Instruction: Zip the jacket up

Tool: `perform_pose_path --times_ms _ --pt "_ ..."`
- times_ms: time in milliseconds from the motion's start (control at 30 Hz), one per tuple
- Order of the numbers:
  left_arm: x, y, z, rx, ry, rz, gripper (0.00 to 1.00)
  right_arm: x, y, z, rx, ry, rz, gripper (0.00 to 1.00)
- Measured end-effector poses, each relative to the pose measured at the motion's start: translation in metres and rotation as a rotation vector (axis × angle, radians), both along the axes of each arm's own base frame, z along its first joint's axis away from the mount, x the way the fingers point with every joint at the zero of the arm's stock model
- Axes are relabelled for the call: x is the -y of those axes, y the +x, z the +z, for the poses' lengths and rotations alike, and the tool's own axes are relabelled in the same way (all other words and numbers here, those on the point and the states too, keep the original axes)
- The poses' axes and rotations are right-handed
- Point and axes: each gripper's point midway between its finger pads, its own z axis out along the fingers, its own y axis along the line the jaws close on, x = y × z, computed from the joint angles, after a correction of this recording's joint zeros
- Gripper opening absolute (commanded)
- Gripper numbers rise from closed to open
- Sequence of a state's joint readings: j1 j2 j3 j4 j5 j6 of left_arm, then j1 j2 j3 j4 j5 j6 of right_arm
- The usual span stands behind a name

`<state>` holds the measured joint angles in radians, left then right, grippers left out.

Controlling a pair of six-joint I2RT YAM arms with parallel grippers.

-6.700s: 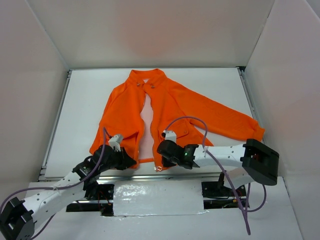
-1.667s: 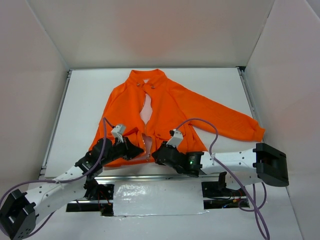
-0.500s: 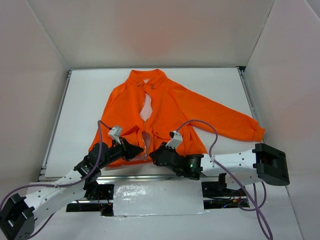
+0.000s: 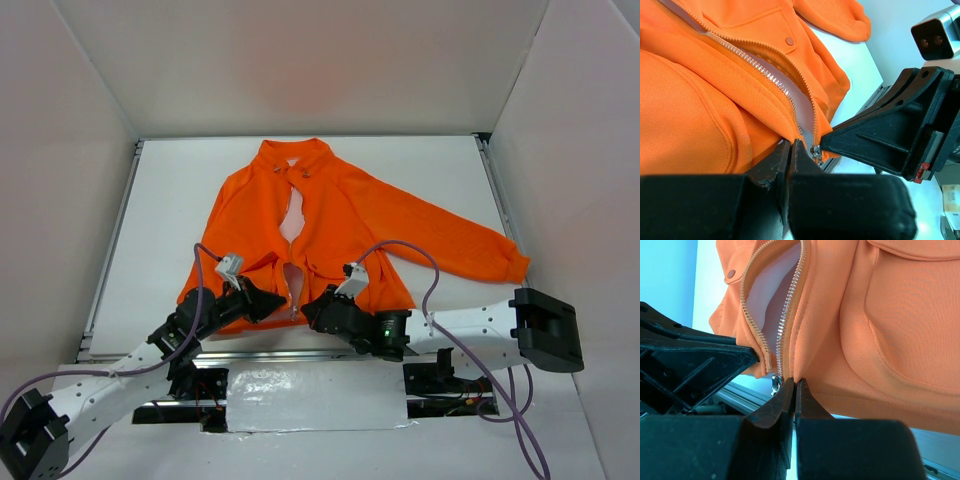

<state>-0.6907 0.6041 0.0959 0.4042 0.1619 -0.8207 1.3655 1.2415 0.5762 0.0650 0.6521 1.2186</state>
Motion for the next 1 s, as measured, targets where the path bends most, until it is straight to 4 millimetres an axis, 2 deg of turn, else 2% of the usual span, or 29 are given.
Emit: perform_pose_path --times_ms 533,1000 --pt "0.0014 0.0008 0.0057 0.001 -0.028 0.004 0.0 -0.0029 0.0006 0.004 0.01 0.014 0.006 0.0" --pt "0.001 -0.001 -0.0036 -0.014 -0.02 0.0 0.0 -0.0052 0.0011 0.0072 0.016 0.028 0.007 0.0"
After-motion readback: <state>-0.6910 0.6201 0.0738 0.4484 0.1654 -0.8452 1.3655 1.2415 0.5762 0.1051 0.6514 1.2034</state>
